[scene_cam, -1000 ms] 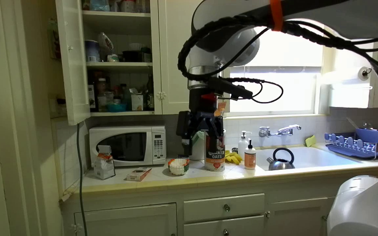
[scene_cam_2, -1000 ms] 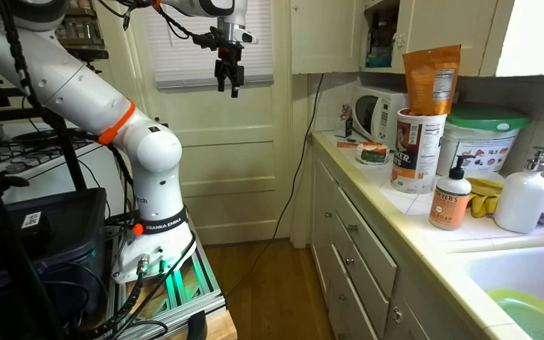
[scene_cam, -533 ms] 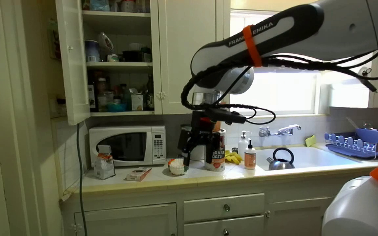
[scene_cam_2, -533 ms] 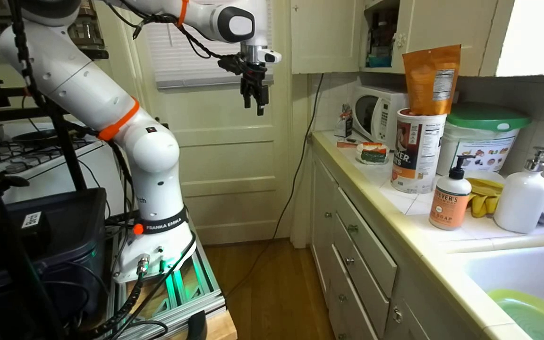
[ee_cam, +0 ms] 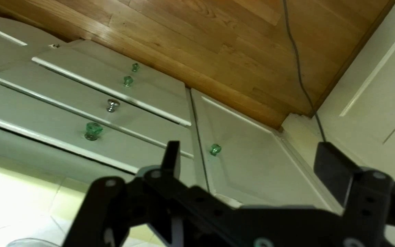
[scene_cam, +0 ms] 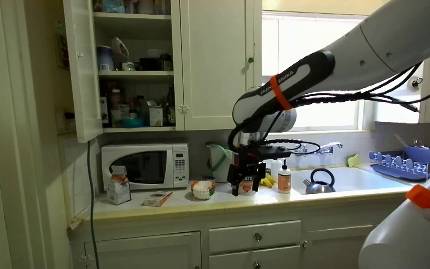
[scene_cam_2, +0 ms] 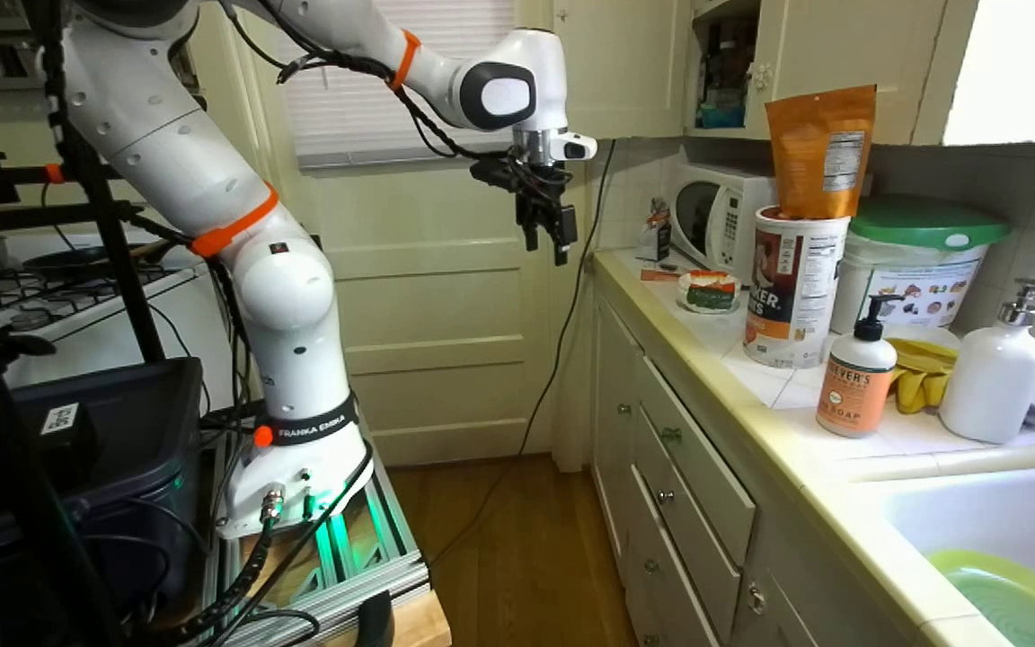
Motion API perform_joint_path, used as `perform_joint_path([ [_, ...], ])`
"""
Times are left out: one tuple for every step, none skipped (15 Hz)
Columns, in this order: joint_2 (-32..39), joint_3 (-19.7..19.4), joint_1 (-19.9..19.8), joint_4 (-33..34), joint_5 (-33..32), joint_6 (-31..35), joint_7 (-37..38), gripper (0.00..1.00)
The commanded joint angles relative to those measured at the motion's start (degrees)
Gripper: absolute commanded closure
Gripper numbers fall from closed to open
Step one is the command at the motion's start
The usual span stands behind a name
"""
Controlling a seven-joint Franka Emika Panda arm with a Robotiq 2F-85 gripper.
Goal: Open the top cabinet drawer
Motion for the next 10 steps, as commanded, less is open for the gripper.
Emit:
perform_joint_path([
  [4.5, -2.5, -3.6, -1.6, -3.2, 9.4, 0.1, 0.00],
  [5.9, -3.3, -4.6, -2.1, -4.0, 12.5, -0.3, 0.00],
  [7.1, -3.9, -5.7, -2.6, -4.7, 15.2, 0.5, 0.00],
  [8.3, -4.3, -6.8, -3.2, -5.7, 18.5, 0.9, 0.00],
  [9.8, -5.0, -7.4, -3.4, -5.9, 21.2, 0.8, 0.00],
  [7.4, -4.6, -6.0, -2.5, -4.3, 16.8, 0.0, 0.00],
  [8.4, -5.0, -6.5, -2.7, -4.4, 17.8, -0.1, 0.00],
  [8.6, -5.1, -6.4, -2.6, -4.4, 17.8, -0.1, 0.00],
  [8.5, -5.0, -6.3, -2.5, -4.4, 17.8, -0.1, 0.00],
  [8.3, -4.8, -6.1, -2.4, -4.4, 17.8, -0.1, 0.00],
])
